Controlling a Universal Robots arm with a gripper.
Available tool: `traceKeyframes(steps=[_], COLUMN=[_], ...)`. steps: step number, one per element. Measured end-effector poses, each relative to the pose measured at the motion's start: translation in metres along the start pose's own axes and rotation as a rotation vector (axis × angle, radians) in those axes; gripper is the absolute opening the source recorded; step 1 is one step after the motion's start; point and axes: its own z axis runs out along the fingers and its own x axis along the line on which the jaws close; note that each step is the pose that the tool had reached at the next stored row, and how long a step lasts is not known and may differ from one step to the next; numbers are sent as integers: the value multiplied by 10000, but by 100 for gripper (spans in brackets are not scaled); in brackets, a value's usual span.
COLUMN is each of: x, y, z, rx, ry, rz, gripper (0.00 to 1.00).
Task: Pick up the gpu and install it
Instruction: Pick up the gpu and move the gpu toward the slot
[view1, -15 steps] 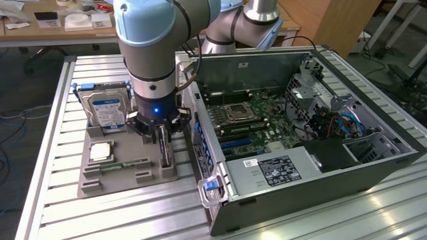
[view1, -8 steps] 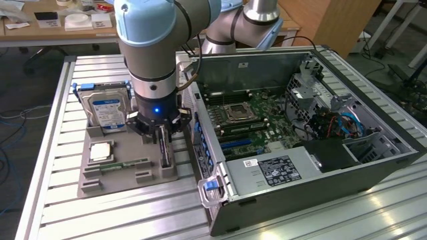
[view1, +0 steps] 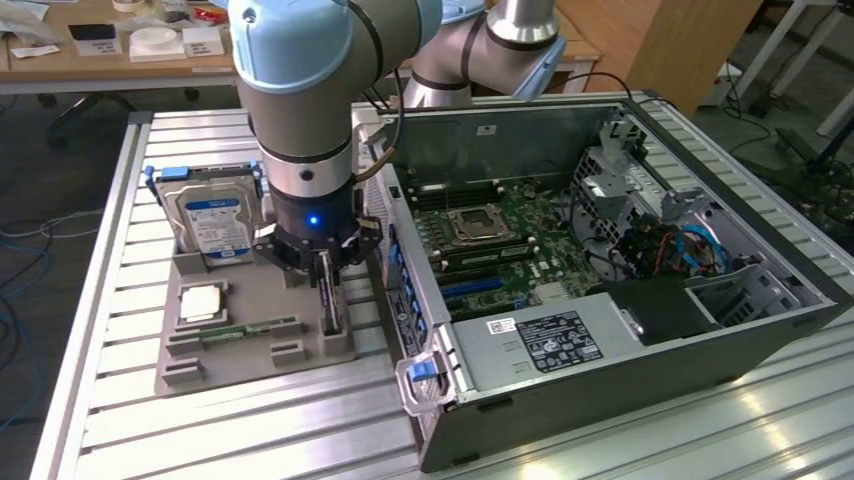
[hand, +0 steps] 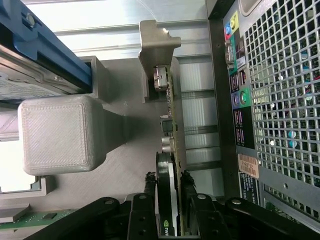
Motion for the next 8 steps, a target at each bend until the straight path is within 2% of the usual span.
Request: traceKeyframes(steps=[3,4,6,8], x=[0,0,0,-1], y=[0,0,0,0], z=[0,0,0,0], rx=[0,1,1,-26], ry=[-1,0,0,18], rz=[0,0,0,-157], gripper=[33,27,27,27])
